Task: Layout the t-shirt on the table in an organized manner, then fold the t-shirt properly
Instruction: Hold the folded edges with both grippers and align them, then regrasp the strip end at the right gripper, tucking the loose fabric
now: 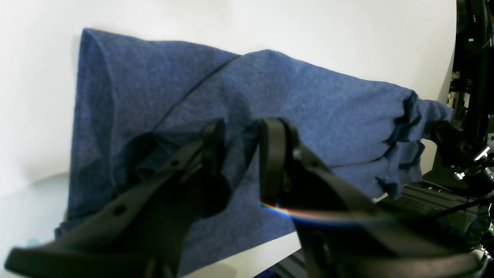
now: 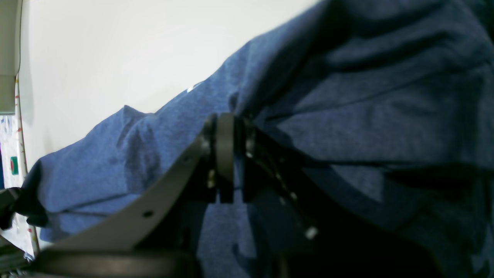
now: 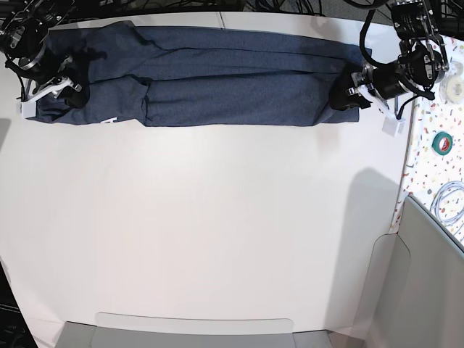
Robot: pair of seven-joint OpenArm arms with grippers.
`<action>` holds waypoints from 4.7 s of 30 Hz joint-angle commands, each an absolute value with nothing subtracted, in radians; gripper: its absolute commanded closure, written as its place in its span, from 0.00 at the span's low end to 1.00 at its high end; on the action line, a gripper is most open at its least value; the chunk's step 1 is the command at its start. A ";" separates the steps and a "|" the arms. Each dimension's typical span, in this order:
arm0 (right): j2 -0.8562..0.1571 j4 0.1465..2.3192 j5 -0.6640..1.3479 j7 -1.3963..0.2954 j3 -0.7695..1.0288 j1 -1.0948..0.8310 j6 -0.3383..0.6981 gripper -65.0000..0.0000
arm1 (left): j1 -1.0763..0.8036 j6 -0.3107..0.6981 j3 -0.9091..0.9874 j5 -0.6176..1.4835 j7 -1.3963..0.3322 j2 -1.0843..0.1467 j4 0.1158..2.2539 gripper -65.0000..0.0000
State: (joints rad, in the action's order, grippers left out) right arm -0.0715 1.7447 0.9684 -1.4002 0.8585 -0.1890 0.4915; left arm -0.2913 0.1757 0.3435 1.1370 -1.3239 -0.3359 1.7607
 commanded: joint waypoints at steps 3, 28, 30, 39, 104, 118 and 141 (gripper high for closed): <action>-0.087 1.761 0.997 -1.395 0.851 -0.188 0.507 0.94 | -0.288 0.179 0.354 1.161 -1.317 -0.351 1.776 0.79; -0.091 1.770 1.251 -1.396 0.849 -0.225 0.515 0.91 | -0.288 0.179 0.354 1.161 -1.317 -0.351 1.776 0.79; -0.093 1.801 1.251 -1.396 0.849 -0.249 0.515 0.84 | -0.288 0.179 0.354 1.161 -1.317 -0.351 1.776 0.79; -0.156 1.988 1.233 -1.396 0.858 -0.341 0.515 0.61 | -0.288 0.179 0.348 1.161 -1.316 -0.351 1.776 0.79; -0.162 1.816 0.819 -1.297 0.622 -0.242 0.515 0.99 | -0.286 0.179 0.355 1.161 -1.316 -0.351 1.776 0.79; -0.171 1.735 0.984 -1.303 0.624 -0.240 0.647 1.00 | -0.288 0.179 0.357 1.161 -1.316 -0.352 1.776 0.79; -0.275 1.461 1.484 -1.396 0.624 -0.229 0.647 1.00 | -0.288 0.179 0.357 1.161 -1.316 -0.351 1.776 0.79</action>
